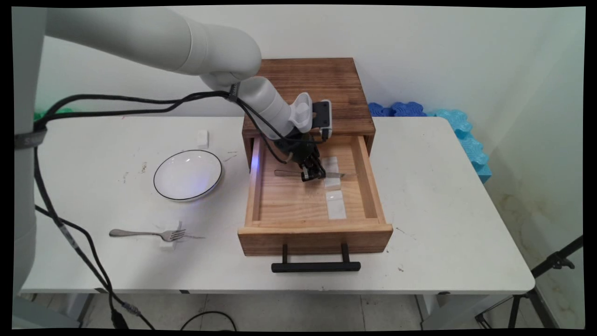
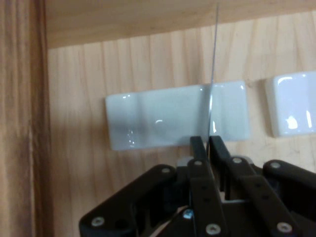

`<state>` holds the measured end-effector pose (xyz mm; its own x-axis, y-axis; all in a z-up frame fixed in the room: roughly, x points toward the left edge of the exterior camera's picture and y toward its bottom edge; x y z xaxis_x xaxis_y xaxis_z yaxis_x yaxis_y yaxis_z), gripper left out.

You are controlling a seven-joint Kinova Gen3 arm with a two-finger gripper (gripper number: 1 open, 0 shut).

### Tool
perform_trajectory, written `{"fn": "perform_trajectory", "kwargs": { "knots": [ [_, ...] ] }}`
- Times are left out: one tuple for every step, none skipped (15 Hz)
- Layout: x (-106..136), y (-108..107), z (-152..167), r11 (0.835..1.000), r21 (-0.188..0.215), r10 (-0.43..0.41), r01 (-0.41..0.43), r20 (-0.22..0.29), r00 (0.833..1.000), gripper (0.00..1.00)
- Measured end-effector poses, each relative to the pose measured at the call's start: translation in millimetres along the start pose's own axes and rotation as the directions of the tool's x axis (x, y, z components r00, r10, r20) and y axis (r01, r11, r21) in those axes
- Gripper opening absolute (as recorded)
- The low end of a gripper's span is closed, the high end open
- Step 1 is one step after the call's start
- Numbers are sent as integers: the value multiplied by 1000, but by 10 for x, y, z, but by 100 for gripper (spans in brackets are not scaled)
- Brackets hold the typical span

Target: Place the picked object into the drawer

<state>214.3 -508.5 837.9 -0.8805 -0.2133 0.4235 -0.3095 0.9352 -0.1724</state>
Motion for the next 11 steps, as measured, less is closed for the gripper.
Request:
{"fn": "perform_trajectory", "kwargs": {
  "knots": [
    [-2,3,7,1000,0,1,-1,-2,1000,0],
    [-14,7,11,1000,0,1,-1,-4,1000,100],
    [-15,12,17,1000,1,2,-2,-6,1000,100],
    [-15,16,23,1000,0,3,-3,-8,1000,100],
    [9,17,38,1000,-1,6,-6,-9,1000,100],
    [9,22,43,1000,-1,7,-7,-12,1000,100],
    [-1,25,42,1000,-1,7,-7,-13,1000,100],
    [-2,27,43,1000,0,7,-7,-14,1000,100],
    [2,28,47,1000,0,9,-9,-16,1000,100],
    [1,30,48,1000,0,9,-9,-17,1000,100],
    [-1,31,48,1000,0,10,-10,-19,1000,100]
  ]
}}
